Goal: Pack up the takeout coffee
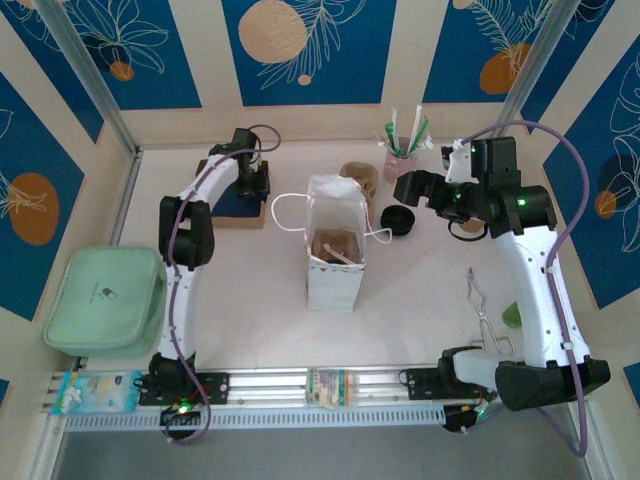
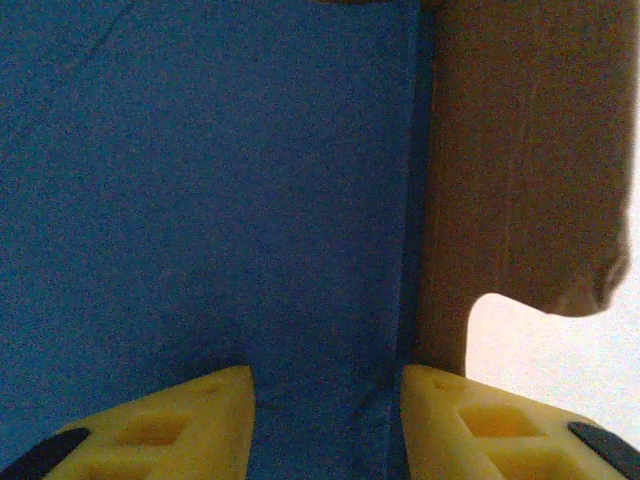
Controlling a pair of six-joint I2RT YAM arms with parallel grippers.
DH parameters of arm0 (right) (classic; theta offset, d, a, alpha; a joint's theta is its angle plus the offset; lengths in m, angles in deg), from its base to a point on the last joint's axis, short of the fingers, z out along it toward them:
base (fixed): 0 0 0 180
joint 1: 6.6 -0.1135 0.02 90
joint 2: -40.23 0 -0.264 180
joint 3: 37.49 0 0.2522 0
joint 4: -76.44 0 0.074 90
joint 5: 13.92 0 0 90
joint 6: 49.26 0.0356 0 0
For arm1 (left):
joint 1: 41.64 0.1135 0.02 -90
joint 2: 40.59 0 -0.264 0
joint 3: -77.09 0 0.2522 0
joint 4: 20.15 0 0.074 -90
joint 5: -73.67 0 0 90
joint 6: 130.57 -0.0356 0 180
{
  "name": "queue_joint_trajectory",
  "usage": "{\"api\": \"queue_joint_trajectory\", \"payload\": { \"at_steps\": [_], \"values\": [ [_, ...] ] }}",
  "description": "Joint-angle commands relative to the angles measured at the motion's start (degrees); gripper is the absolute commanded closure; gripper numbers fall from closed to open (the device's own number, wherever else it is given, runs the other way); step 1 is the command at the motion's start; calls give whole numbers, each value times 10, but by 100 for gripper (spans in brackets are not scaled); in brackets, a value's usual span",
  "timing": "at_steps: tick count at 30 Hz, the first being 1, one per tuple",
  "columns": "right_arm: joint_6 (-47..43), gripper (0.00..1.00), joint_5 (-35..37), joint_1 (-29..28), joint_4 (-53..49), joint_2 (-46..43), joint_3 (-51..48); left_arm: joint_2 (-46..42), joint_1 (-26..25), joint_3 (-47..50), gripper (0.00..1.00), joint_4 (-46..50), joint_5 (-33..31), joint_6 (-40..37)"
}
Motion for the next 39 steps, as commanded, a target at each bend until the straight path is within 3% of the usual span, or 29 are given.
{"api": "queue_joint_trajectory", "payload": {
  "at_steps": [1,24,39],
  "values": [
    [-8,4,-18,4,5,1,1,19,-4,-22,57,19,-8,-18],
    [-4,8,-25,4,8,6,3,-9,-4,-23,87,29,-17,-42],
    [2,10,-32,3,10,0,-4,-58,-3,-22,92,41,-39,-61]
  ]
}}
